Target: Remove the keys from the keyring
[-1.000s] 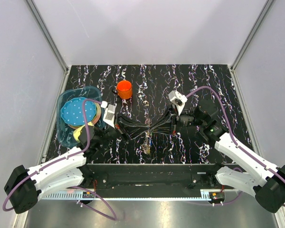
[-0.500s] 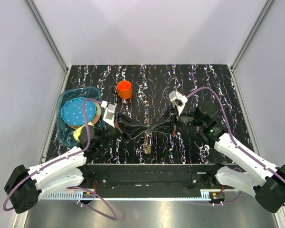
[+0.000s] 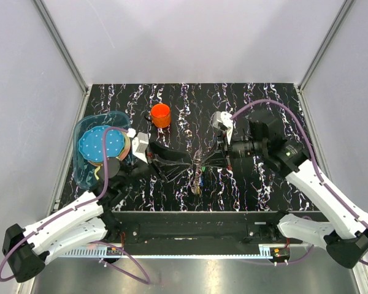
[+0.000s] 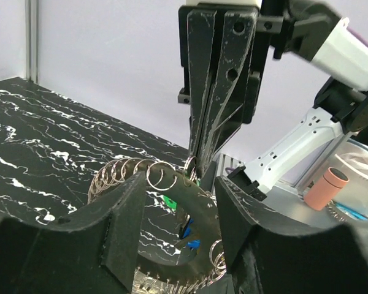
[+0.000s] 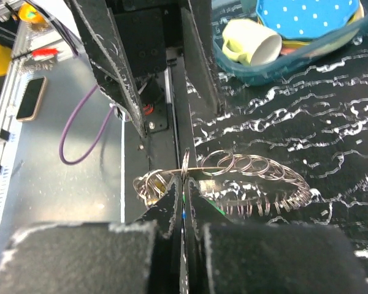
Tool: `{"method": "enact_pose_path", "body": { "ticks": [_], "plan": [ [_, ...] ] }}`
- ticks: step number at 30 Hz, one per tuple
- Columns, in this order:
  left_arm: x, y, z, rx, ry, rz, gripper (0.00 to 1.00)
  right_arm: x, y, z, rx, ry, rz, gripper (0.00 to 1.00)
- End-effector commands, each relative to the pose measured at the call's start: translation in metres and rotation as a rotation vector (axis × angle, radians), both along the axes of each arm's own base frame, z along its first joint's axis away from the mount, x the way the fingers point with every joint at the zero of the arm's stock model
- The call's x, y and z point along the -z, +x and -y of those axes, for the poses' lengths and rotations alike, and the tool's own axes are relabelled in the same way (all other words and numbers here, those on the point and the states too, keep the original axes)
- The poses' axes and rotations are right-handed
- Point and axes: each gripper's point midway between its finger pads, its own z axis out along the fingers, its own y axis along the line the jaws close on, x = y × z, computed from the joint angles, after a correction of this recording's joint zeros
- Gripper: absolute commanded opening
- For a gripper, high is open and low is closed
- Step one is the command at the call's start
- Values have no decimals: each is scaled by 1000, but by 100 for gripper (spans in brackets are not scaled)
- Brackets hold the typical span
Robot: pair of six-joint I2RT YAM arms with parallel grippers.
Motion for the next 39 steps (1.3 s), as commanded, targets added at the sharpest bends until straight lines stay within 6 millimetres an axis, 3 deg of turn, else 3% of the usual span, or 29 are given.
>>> {"method": "enact_pose_path", "body": {
  "ticks": [1,11,16,26,29,39],
  "plan": [
    [-13,5,-1,-32,66,68,52,8,-8,19,-16,-186,-45,0],
    [-11,-12,10,127,141,54,53,-11,-10,29,-16,-313,-124,0],
    [-10,-20,18,221,144,54,54,-3,-22,31,-52,-349,-207,0],
    [-4,-39,29,420,178,-23,49,7,-33,9,-155,-398,-282,0],
    [4,-40,28,439,202,-46,42,8,-35,4,-180,-401,-284,0],
    [13,-36,23,448,221,-37,36,8,-44,-5,-239,-372,-283,0]
  ]
}}
